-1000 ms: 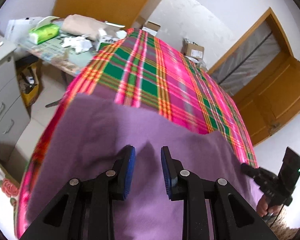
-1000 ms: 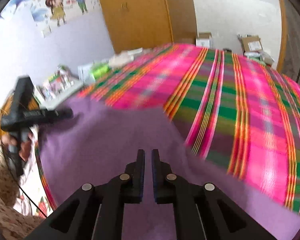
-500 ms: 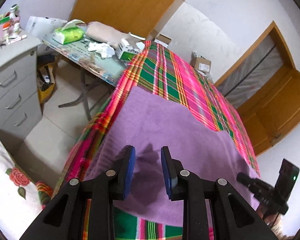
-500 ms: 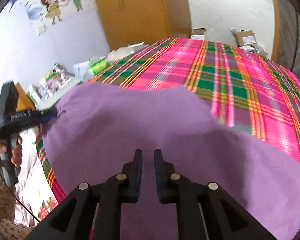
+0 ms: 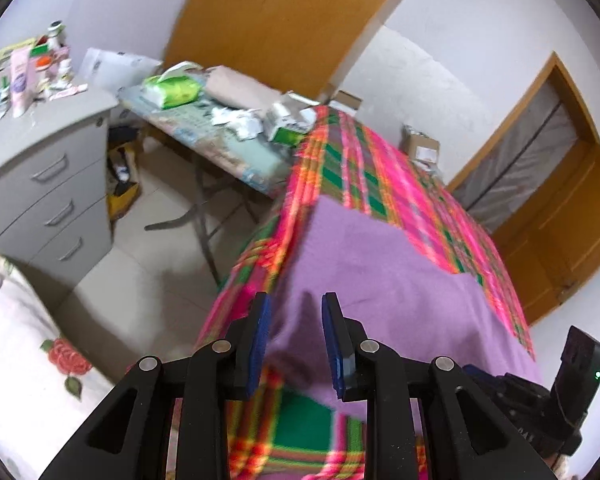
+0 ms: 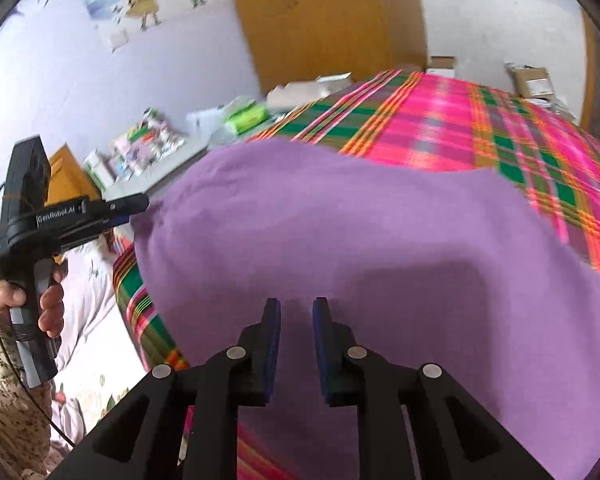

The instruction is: Fold clothes

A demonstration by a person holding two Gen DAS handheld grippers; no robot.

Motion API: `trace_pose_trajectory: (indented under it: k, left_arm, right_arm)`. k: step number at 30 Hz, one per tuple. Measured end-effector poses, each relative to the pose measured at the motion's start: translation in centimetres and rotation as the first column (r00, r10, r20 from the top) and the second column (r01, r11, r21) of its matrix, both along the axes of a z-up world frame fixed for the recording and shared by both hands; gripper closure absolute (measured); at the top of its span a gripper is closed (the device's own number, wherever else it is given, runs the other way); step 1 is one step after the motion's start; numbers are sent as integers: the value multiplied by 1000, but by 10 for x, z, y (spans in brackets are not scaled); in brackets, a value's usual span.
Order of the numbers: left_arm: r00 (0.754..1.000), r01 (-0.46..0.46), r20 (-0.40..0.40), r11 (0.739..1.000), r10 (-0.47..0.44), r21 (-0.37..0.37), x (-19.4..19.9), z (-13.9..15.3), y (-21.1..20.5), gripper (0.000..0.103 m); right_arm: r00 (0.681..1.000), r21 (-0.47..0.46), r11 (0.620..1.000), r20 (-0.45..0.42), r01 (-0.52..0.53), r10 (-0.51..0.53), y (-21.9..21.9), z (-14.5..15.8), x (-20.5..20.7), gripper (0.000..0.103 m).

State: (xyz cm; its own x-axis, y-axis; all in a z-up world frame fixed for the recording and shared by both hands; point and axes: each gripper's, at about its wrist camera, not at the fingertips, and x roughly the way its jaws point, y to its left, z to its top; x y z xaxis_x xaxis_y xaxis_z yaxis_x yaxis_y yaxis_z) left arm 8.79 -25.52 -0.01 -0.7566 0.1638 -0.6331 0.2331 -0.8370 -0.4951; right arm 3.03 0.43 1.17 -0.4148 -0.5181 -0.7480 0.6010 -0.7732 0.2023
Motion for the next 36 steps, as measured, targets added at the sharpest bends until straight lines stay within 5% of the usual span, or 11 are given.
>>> trace_pose_trajectory:
  k: [5,9,24,29,36]
  left_arm:
    - [1000,-7,-2,992,7,123,12,-10,-15,76]
    - [1000,-10,-1,989,10,150,14,-9,-15,76]
    - [997,-75,11,968,75,241,24,-9,-33,76]
    - [997,-72,20,961,69,267,22,-11,-35,76]
    - [999,-41,4,955,42,294,15,-9,-36,76]
  right_arm:
    - [995,-10,996,-60,-84,83,-36,8,17,85]
    - [981,-14,986,-111,-163,161,-74,13,27,74]
    - [948,130,964,-190,-234,256,-158,-7,42,60]
    - [922,253,947,-282,-195,265,-179,-15,53,60]
    - [931,216,961,-283,-174,232,-172,-16,46,71]
